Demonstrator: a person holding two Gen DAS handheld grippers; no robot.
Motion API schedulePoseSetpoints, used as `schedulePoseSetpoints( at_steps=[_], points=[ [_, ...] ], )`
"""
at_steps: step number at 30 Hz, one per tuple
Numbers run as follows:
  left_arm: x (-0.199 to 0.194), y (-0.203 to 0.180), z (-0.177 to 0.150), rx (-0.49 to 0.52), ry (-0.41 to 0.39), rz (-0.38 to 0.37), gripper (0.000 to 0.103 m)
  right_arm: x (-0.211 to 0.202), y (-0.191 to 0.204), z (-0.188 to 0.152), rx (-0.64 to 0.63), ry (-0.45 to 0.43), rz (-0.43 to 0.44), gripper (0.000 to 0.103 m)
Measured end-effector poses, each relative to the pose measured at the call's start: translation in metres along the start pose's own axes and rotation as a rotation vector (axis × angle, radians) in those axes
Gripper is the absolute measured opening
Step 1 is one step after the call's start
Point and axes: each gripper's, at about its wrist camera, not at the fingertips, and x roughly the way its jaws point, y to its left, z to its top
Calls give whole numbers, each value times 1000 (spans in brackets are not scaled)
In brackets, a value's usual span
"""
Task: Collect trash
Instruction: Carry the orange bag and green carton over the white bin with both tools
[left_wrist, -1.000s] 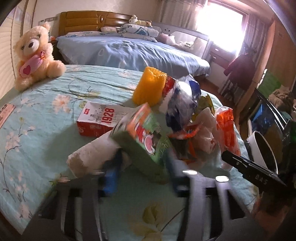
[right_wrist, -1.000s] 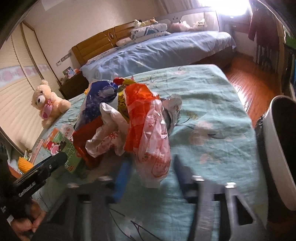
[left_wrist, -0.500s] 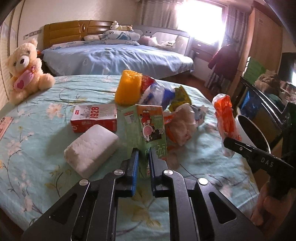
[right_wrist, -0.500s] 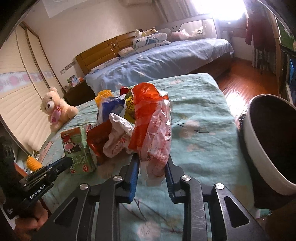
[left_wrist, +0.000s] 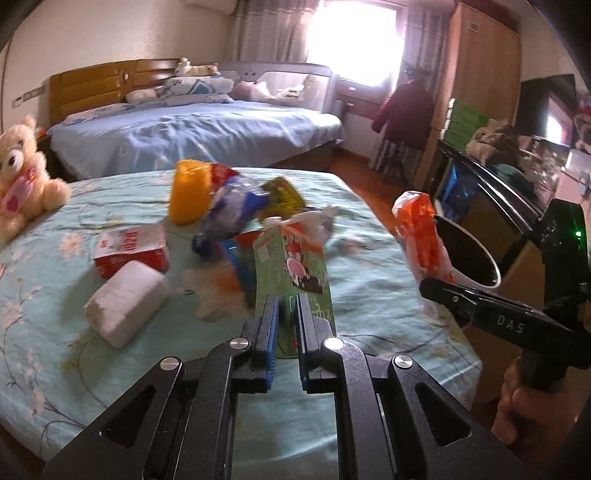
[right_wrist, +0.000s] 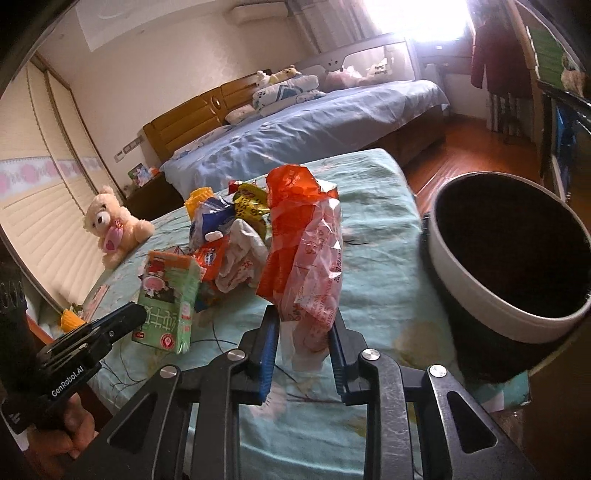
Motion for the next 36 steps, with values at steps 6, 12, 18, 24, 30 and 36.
schedulePoseSetpoints(
  at_steps=[6, 12, 18, 24, 30, 36],
  points=[
    [7, -29, 3, 64, 4, -50, 6, -15, -17, -2, 24, -20, -27, 26],
    [21, -37, -6, 88, 72, -60, 7, -19, -27, -9, 44, -15, -42, 26],
    [32, -28, -20, 70, 158, -49, 42, -17, -30, -12, 52, -11, -36, 26],
    [37, -35, -25, 90, 178, -56, 65, -20, -33, -15, 56, -14, -36, 26],
    [48, -44, -32, 99, 213, -64, 66, -24, -36, -15, 65, -22, -41, 26],
    [54, -46, -31, 98, 219, -82, 31, -28, -43, -17, 73, -26, -48, 26]
  ],
)
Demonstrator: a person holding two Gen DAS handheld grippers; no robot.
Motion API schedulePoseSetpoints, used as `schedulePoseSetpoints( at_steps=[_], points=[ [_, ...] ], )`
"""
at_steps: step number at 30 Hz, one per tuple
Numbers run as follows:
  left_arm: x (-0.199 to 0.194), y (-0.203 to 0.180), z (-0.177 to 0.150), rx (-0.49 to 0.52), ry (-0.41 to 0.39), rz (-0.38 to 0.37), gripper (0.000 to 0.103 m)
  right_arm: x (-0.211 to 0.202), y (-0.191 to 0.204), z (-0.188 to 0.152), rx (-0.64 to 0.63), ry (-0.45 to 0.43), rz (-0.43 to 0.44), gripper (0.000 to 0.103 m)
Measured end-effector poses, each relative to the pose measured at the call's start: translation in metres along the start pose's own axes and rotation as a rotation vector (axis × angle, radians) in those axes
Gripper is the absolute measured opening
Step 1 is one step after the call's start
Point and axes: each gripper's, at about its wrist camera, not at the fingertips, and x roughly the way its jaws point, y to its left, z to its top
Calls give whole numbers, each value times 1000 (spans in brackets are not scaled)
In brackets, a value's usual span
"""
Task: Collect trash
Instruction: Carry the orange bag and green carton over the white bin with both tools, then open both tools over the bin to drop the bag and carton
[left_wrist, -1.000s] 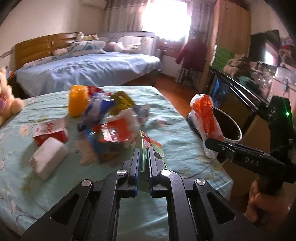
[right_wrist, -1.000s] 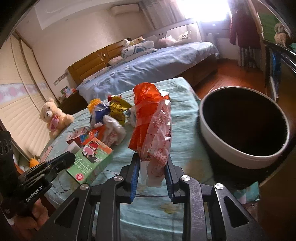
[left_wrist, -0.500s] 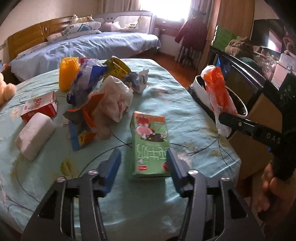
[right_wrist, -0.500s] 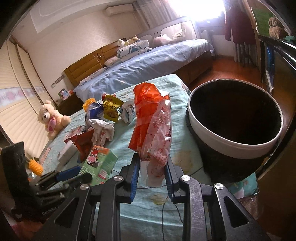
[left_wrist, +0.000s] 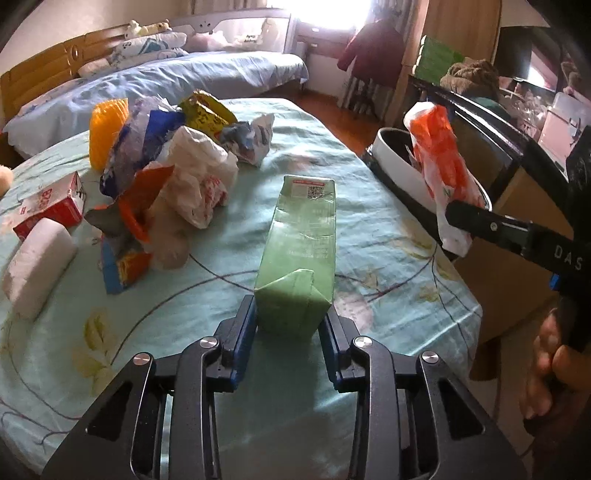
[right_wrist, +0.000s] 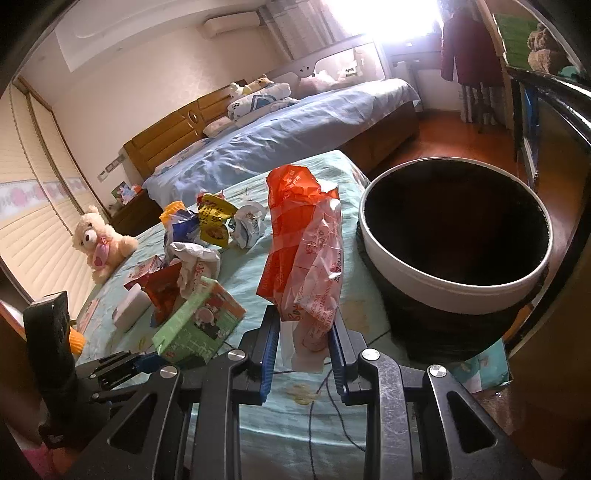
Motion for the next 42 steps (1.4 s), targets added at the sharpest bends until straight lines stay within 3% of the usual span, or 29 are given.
schedulePoseSetpoints(
  at_steps=[9, 22, 42],
  points=[
    [-1, -24, 20, 61, -44, -27, 31, -8, -13, 4, 19, -15, -21, 26],
    [21, -85, 68, 180, -70, -85, 31, -24, -64, 22, 87, -54, -126, 26],
    [58, -135, 115, 226, -32, -128, 31, -14, -105, 50, 112, -60, -205, 26]
  ],
)
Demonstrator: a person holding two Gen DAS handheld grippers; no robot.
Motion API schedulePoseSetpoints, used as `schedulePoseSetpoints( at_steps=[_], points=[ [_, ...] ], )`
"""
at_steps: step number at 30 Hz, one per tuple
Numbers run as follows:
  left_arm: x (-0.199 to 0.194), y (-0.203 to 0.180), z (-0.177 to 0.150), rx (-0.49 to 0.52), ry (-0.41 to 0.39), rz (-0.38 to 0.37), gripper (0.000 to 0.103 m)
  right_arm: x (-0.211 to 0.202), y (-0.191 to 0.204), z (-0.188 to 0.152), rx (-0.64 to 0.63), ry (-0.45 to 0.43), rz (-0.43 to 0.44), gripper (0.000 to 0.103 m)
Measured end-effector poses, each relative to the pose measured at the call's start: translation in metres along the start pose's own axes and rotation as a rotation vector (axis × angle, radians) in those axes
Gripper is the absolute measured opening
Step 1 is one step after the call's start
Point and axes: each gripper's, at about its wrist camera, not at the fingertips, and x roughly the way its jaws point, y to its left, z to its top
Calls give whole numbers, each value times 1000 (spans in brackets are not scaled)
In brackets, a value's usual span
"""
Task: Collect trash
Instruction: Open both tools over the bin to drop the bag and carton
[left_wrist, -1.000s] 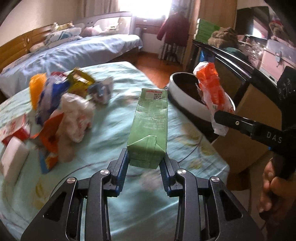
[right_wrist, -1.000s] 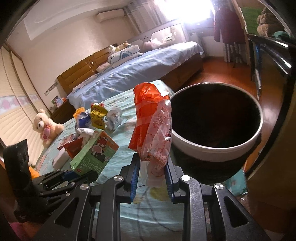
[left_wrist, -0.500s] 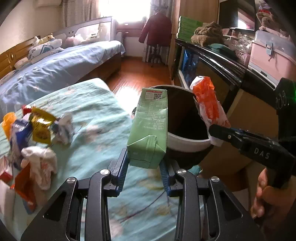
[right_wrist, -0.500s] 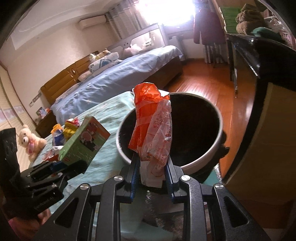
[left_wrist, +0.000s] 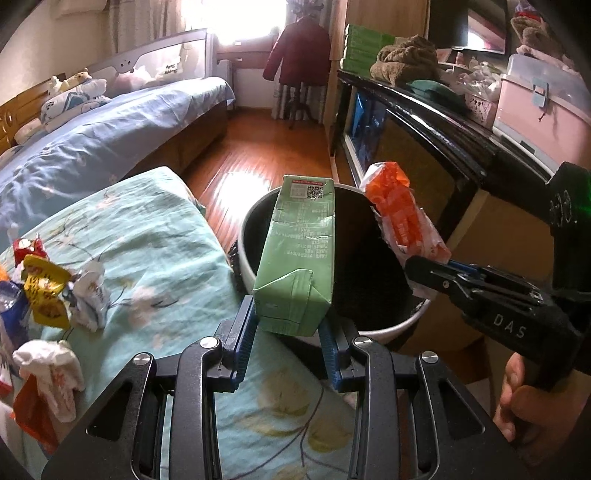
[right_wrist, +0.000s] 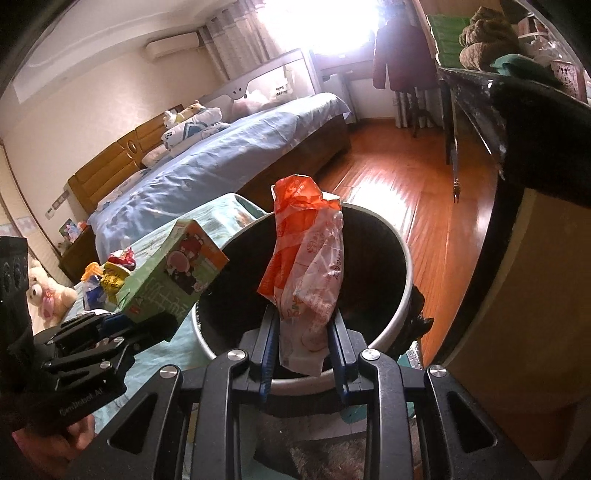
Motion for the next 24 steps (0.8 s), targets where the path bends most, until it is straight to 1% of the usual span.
schedulePoseSetpoints(
  at_steps=[4, 11, 13, 14, 15, 17, 19, 20, 21, 24],
  points=[
    [6, -1, 6, 6, 3, 2, 31, 5, 1, 2, -1, 5, -5, 27],
    [17, -1, 12, -11, 8, -12, 32, 8, -2, 4, 6, 1, -24, 30],
    [20, 1, 12, -17, 12, -6, 35, 9, -3, 5, 10, 3, -29, 31],
    [19, 3, 11, -25, 13, -6, 42, 10, -3, 4, 14, 5, -30, 33],
    [19, 4, 10, -30, 12, -5, 53, 10, -1, 3, 19, 5, -28, 42],
    [15, 9, 6, -47, -2, 6, 61, 10, 0, 1, 28, 3, -22, 55],
    [9, 14, 1, -56, -14, 16, 61, 9, 0, 0, 33, -2, -21, 56],
    [6, 17, -3, -62, -17, 21, 63, 8, 1, -1, 37, -2, -16, 59],
    [3, 21, -7, -73, -20, 25, 66, 8, 2, -1, 41, -2, -10, 63],
    [-7, 32, -21, -109, -23, 38, 71, 5, 8, -3, 41, -8, 7, 72]
  ],
)
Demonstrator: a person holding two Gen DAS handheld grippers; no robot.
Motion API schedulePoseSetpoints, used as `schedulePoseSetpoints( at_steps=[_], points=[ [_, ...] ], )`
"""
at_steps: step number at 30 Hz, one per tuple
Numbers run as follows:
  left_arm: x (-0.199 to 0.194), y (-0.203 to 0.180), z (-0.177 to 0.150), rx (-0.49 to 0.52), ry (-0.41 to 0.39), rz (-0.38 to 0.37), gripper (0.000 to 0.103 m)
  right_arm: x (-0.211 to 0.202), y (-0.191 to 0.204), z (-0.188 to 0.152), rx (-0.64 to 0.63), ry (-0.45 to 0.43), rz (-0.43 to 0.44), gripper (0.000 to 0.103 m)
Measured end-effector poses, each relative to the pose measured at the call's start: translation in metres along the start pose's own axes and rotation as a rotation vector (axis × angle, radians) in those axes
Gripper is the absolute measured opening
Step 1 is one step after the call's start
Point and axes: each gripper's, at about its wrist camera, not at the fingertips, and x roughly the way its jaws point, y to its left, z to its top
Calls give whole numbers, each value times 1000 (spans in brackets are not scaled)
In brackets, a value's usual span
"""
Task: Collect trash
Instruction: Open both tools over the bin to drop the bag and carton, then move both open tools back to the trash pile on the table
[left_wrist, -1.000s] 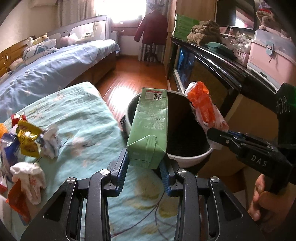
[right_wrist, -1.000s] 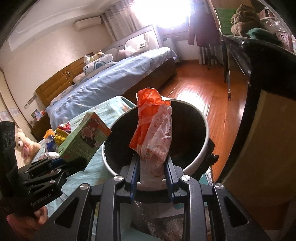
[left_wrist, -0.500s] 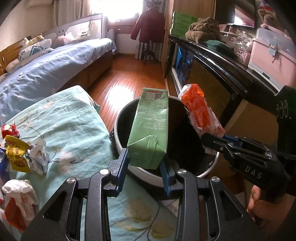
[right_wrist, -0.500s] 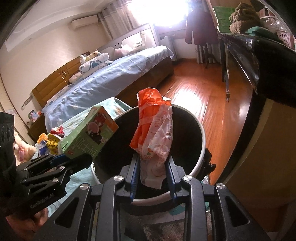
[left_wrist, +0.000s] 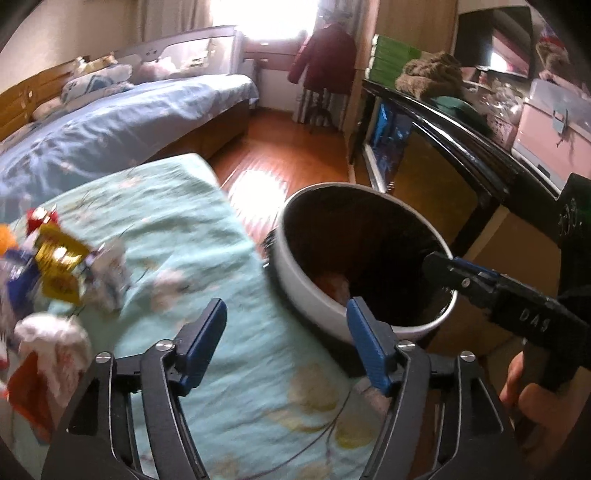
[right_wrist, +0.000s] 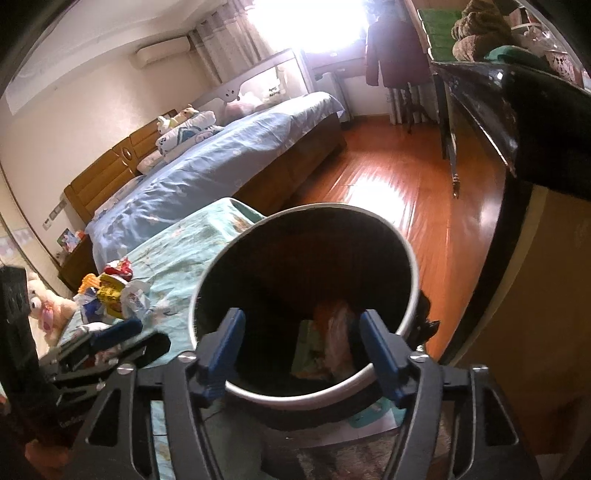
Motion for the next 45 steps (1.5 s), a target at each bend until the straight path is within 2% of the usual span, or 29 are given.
schedulePoseSetpoints(
  at_steps=[6, 14, 24, 29, 40, 45],
  points=[
    [-23, 34, -33, -73, 0, 51, 74, -5, 27, -8, -25, -5, 61, 83],
    [-57, 83, -65, -181, -12, 127, 74, 0, 80, -32, -103, 38, 153, 83],
    [-103, 131, -99, -251, -56, 256, 77, 14, 139, -62, -224, 93, 224, 83],
    [-116, 154, -116, -296, -47, 298, 78, 27, 163, -73, -256, 134, 257, 83],
    [-138, 204, -143, -381, -48, 408, 78, 54, 208, -83, -320, 185, 295, 83],
    [-141, 226, -144, -404, -36, 428, 78, 67, 221, -78, -330, 198, 299, 83]
  ],
)
